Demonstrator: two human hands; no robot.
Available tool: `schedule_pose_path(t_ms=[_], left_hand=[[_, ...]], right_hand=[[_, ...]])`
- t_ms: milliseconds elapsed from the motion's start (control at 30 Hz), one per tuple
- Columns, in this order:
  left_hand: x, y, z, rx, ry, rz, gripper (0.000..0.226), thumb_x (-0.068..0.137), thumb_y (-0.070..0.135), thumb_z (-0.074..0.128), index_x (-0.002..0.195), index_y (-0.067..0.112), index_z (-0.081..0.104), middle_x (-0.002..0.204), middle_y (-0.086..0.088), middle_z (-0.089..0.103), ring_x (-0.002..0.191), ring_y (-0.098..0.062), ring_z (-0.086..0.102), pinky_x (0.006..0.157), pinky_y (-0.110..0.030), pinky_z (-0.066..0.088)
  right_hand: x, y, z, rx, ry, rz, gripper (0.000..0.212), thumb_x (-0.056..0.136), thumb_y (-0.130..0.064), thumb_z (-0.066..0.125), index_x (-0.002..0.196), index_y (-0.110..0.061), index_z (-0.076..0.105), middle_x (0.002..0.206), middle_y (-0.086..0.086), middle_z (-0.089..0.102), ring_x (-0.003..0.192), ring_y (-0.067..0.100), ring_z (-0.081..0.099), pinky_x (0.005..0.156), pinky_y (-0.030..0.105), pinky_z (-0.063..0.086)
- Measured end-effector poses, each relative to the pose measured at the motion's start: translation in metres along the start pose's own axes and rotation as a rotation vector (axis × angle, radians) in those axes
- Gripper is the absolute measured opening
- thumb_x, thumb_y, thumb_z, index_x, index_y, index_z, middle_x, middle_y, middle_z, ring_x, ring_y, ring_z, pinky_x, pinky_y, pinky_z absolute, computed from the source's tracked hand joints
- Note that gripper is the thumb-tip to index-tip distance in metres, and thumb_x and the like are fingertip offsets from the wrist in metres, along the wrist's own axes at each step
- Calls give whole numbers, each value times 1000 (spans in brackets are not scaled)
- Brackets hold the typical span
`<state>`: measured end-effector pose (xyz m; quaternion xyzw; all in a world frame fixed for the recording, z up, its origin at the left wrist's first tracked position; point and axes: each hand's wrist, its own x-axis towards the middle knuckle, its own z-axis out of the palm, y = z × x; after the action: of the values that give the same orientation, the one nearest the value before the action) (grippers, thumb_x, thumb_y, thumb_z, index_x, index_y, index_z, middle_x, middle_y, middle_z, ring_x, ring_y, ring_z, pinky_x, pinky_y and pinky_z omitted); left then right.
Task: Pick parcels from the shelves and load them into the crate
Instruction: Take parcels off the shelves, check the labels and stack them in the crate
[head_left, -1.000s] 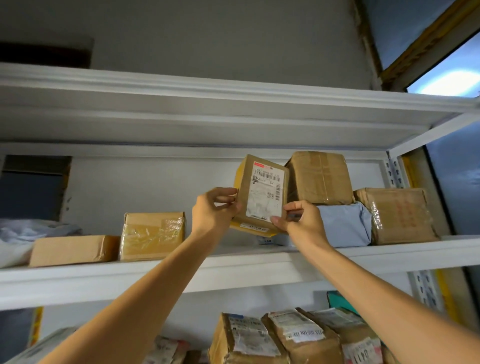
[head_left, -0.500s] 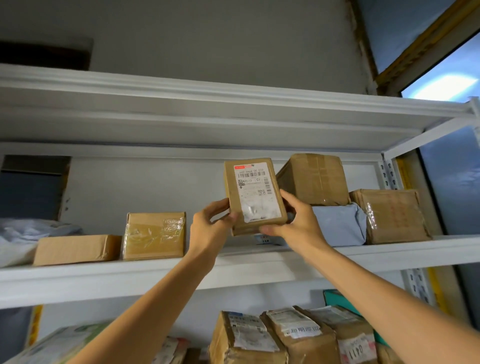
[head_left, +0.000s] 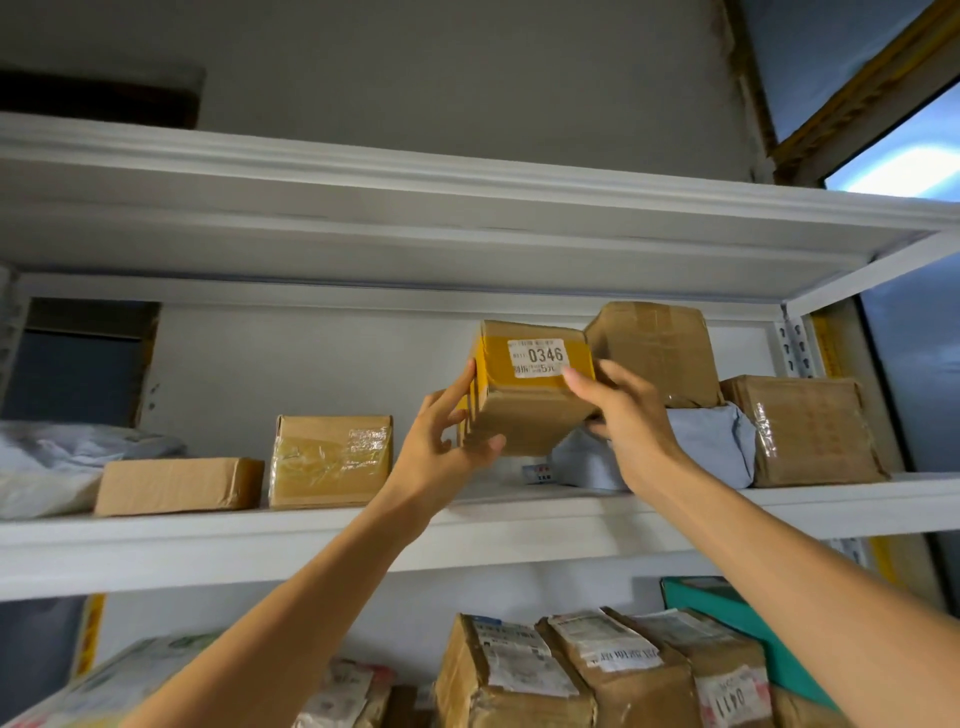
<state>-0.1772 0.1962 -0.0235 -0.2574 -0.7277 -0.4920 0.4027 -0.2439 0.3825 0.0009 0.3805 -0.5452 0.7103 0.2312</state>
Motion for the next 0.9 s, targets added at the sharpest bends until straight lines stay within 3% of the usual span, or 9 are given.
schedule_pose_path(t_ms=[100, 167, 233, 333, 533, 600, 667, 767, 900], left_hand=[[5, 1, 0, 37, 40, -23, 74, 90, 16, 66, 141, 54, 29, 126, 14, 35, 118, -13, 41, 77, -18, 51], [9, 5, -1, 5, 73, -47, 73, 91, 20, 66, 145, 51, 28, 128, 5, 33, 117, -16, 47, 88, -29, 53], [12, 10, -2, 14, 97, -55, 69, 91, 24, 65, 147, 44, 30, 126, 0, 38, 113, -18, 54, 83, -24, 55], [13, 12, 0, -32, 125, -108, 55, 95, 24, 60, 146, 27, 39, 115, 0, 53, 104, -16, 60, 78, -25, 56], [15, 12, -2, -341, 196, -235, 22, 92, -5, 46, 104, 12, 51, 95, -6, 60, 88, -23, 59, 71, -31, 49], [17, 17, -3, -528, 219, -285, 12, 94, 10, 46, 84, 12, 50, 87, -7, 60, 78, -20, 59, 74, -30, 48], [18, 18, -3, -552, 194, -296, 32, 96, 36, 50, 74, 13, 57, 83, -7, 66, 77, -18, 64, 78, -30, 51], [11, 16, 6, -272, 182, -239, 40, 80, 38, 71, 104, 10, 57, 104, -8, 69, 87, -13, 68, 75, -24, 56], [0, 5, 6, -151, 133, -63, 78, 71, -18, 72, 132, 21, 44, 113, 1, 65, 95, -10, 68, 70, -23, 57]], right_hand=[[3, -7, 0, 62, -85, 65, 22, 82, -17, 73, 102, -24, 71, 102, -4, 75, 104, 20, 67, 91, 43, 52], [4, -9, 0, 20, -79, 45, 31, 82, -9, 73, 111, -17, 67, 102, 0, 75, 104, 21, 68, 87, 34, 53], [4, -9, -1, 11, -17, 14, 41, 84, -7, 73, 123, -8, 60, 109, 6, 71, 102, 19, 68, 88, 27, 53], [2, -12, -6, -14, -9, -47, 31, 85, -7, 71, 115, -8, 66, 104, 2, 73, 92, 5, 69, 77, 13, 54], [0, -19, -11, -66, -122, -90, 45, 82, 12, 64, 116, -17, 68, 113, -1, 71, 104, 9, 66, 89, 25, 53], [-2, -21, -10, -129, -130, -103, 54, 80, 20, 60, 112, -22, 68, 113, 0, 70, 106, 13, 65, 91, 29, 54], [-1, -21, -11, -90, -130, -82, 42, 84, 12, 58, 100, -24, 71, 105, 1, 72, 105, 19, 65, 93, 35, 51], [-3, -19, -9, -25, -107, -68, 13, 87, -13, 68, 100, -15, 72, 98, 5, 73, 97, 19, 67, 90, 36, 50], [-7, -12, -7, -297, -111, -180, 67, 70, 8, 79, 129, -17, 58, 105, -8, 65, 98, 5, 62, 78, 16, 53]])
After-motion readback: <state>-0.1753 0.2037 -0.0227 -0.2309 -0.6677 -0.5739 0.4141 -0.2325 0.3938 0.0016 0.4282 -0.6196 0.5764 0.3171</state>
